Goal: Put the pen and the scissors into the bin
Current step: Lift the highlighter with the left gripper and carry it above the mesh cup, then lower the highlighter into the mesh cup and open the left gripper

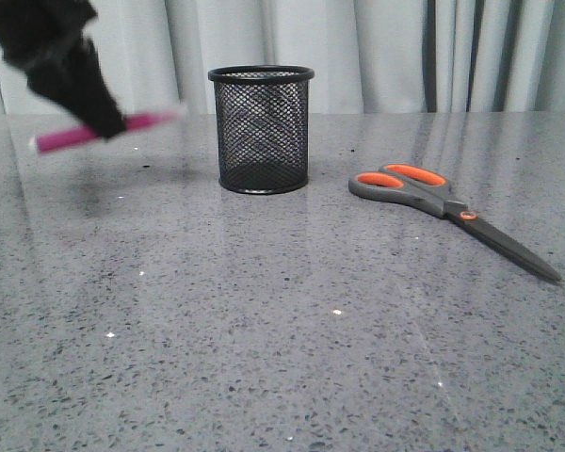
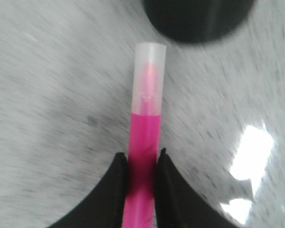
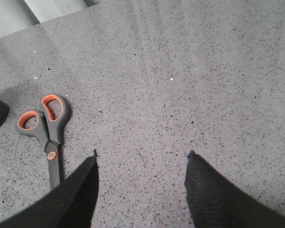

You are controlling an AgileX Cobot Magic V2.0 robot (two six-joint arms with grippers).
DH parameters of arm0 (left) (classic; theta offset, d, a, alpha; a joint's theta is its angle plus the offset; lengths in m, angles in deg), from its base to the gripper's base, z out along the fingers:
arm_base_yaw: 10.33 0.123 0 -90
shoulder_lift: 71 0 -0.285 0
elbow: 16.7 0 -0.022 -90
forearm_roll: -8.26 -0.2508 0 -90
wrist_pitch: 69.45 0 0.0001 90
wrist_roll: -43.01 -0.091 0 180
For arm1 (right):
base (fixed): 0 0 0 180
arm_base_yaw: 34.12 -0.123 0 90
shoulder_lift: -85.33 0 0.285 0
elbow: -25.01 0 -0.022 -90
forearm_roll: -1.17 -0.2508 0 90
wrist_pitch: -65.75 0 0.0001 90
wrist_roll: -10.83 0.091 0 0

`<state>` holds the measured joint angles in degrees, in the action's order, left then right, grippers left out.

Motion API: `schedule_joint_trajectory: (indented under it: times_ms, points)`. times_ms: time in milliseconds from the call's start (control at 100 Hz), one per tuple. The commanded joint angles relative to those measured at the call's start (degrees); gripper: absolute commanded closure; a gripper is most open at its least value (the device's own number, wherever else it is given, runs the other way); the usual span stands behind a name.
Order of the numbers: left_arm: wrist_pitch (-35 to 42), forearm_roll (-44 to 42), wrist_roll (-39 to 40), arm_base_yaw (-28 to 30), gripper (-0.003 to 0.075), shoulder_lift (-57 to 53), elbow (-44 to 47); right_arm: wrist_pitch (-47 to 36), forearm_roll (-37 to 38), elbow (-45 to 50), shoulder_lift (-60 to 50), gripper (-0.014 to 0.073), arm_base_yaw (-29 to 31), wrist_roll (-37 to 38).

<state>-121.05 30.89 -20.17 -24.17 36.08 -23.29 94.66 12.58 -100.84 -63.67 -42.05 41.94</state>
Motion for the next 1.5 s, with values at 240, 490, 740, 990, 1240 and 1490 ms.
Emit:
schedule_joint_trajectory:
  times_ms: [240, 490, 740, 990, 1240, 1490]
  points:
    - [20.74, 47.34, -11.35, 2.48, 0.0742, -10.15, -1.40, -3.91, 1.23, -1.67, 0.80, 0.0222, 0.21, -0.45]
    - [19.99, 84.39, -39.13, -4.21, 0.0741, -9.93, 1.72, -5.51, 1.23, -1.67, 0.80, 0.0222, 0.21, -0.45]
    - [11.66, 84.39, -41.65, -10.22, 0.0742, -5.68, 3.27, -6.83, 1.23, -1.67, 0.80, 0.0222, 0.21, -0.45]
    - [11.56, 84.39, -41.75, -10.96, 0.0742, -1.90, 3.53, -5.99, 1.23, -1.67, 0.80, 0.0222, 0.21, -0.45]
    - [9.62, 84.39, -42.53, -9.99, 0.0742, -0.93, 8.91, -4.41, 1.23, -1.67, 0.80, 0.0222, 0.21, -0.45]
    - [10.27, 84.39, -45.49, -8.80, 0.0742, -0.93, 10.19, -4.37, 1.23, -1.44, 0.80, 0.0222, 0.21, -0.45]
